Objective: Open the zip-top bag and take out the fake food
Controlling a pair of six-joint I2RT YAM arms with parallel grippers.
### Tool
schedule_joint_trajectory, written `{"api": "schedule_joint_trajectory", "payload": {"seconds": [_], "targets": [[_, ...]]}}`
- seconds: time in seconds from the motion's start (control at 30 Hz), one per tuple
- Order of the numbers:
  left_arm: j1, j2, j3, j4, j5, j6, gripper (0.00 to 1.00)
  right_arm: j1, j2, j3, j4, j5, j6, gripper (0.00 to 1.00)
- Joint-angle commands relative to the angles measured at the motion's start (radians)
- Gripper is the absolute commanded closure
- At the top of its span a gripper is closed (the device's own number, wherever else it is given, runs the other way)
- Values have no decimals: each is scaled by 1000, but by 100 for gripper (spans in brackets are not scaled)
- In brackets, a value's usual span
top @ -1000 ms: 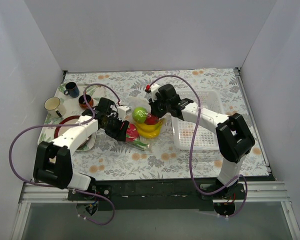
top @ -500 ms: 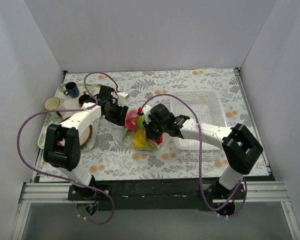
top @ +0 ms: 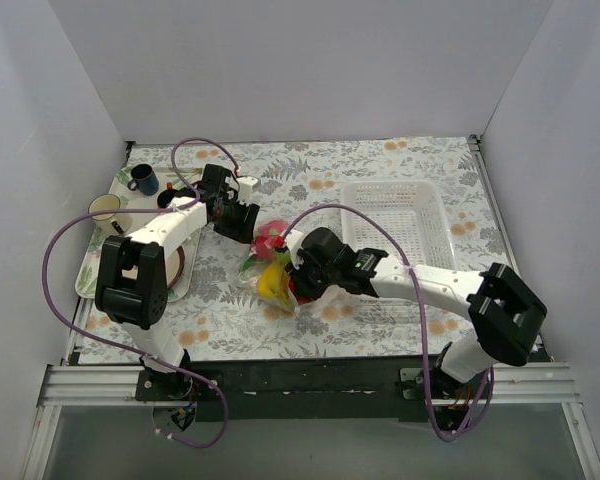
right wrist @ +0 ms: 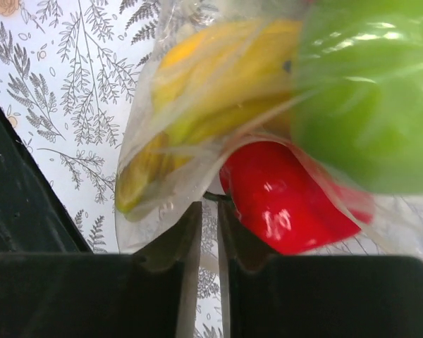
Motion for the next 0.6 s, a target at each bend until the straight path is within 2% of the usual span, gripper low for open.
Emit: {"api": "schedule_joint_trajectory", "payload": {"seconds": [0.0,0.03,0.1,0.17,0.2,0.27,0.3,0.57], "targets": [[1,-19,40,-2,12,-2,51,0,-124,-24,4,141,-65,67],[3,-19,49,-5,12,-2,51,0,-141,-44,7,163,-68,60],[3,-11,57,-7,32,-10,51,0,-178,-64,21,222,-117,52],[3,1,75,-11,46,-17,51,0,-198,-92,36,243,-136,39],[3,7,80,-16,48,-19,51,0,-201,-101,41,246,-139,31],[3,26,96,-23,54,-23,51,0,-198,-127,56,234,-137,8],[3,30,104,-25,61,-25,51,0,-193,-133,58,221,-131,1],[-20,63,178,-76,111,-49,51,0,-141,-193,174,253,-101,1]]}}
